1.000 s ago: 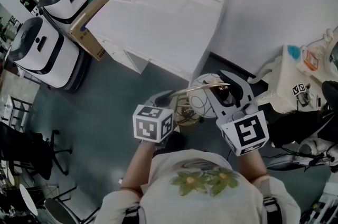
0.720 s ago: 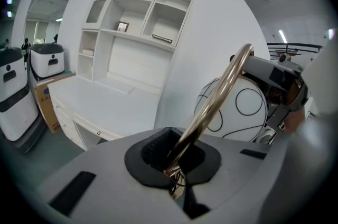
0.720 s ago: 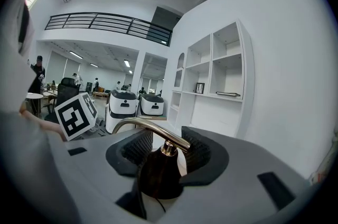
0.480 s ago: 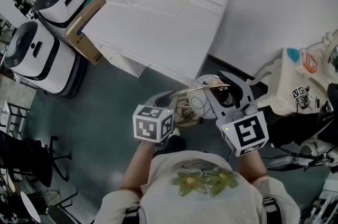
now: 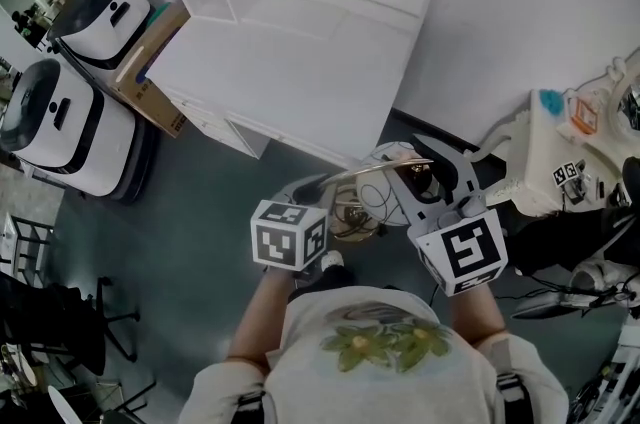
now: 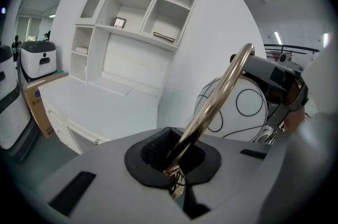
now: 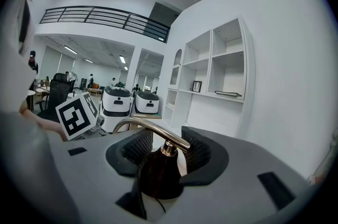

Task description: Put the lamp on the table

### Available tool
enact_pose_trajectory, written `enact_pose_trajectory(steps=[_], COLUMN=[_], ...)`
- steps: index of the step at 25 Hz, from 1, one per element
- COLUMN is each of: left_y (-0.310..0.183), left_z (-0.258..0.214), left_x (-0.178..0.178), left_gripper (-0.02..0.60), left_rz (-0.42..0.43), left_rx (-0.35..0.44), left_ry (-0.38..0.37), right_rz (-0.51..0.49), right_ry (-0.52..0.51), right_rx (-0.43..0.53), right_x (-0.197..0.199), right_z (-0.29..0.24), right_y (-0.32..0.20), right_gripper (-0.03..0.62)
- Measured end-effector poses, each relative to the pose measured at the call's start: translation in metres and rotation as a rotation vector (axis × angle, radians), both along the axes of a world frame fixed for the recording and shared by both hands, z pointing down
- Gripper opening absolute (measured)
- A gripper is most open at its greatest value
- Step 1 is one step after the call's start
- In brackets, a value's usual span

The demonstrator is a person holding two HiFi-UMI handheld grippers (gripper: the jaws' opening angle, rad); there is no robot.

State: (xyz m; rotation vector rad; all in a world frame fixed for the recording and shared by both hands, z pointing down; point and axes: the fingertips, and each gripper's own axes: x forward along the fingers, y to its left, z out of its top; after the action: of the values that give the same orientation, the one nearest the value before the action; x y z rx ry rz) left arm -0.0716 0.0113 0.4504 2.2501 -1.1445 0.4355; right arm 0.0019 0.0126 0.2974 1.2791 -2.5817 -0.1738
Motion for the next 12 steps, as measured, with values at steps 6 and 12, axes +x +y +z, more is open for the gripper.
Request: enact_pose_trajectory(steps=[6,12], left_y=[-0.017,-0.03], left_z=[0.0,-0.003], left_x=[-0.005,-0.011], left_gripper=[0.028,0.028], left_rz=[0.019,0.033], left_rx=[0.016,0.025], left_ry=[0.004,-0.001], right_rz=[0.032,0.05], right_ry=[0.004,0.001], right_rx=[0.012,0.014], right_x=[-0.005,-0.012], right_z=[-0.001,-0.003], right_y=[-0.011,-0.02], right_gripper=[0.186,0.186])
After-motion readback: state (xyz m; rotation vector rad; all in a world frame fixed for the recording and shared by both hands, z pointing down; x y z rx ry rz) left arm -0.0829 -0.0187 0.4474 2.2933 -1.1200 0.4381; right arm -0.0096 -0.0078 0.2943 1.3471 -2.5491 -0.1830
